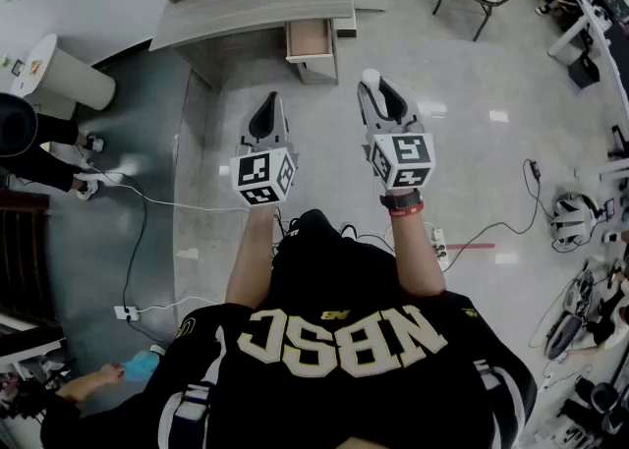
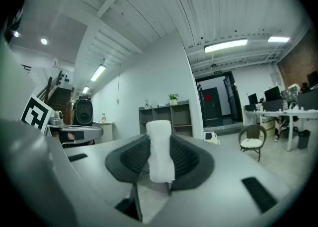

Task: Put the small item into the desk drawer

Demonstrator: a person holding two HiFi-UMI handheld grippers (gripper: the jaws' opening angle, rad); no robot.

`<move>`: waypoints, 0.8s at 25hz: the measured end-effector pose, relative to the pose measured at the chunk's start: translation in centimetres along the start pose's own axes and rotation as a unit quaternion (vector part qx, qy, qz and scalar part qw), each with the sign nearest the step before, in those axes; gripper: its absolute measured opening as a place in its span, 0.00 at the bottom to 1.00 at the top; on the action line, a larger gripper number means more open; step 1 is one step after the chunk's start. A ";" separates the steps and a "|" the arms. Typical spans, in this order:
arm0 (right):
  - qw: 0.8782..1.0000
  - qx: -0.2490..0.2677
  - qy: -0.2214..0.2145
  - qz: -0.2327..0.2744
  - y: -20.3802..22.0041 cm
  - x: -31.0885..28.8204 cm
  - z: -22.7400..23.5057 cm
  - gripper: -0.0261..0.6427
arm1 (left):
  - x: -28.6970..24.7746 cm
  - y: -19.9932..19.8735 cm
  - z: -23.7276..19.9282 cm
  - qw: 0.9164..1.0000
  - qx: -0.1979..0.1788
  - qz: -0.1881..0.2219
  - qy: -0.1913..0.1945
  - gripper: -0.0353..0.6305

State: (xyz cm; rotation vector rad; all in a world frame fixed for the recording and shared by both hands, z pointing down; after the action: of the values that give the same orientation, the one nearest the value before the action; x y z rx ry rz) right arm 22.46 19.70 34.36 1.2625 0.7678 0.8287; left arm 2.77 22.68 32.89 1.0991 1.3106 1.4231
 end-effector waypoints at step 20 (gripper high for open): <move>0.994 -0.086 -0.053 -0.032 3.7 -16.2 -0.3 0.23 | -13.1 4.1 -8.3 0.999 0.008 -0.014 0.039 0.07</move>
State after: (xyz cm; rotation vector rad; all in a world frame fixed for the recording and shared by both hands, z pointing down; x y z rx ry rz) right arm 13.76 6.26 38.65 1.1138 0.6354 0.7528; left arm -2.71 7.94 36.08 1.0410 1.3894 1.4486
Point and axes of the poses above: the fingertips, and each gripper's own axes: x backward along the fingers, z to its right, y out of its underside, the point moved 3 cm from there along x, backward along the fingers, and after that the axes turned 5 degrees about -x, right-handed, at the moved point
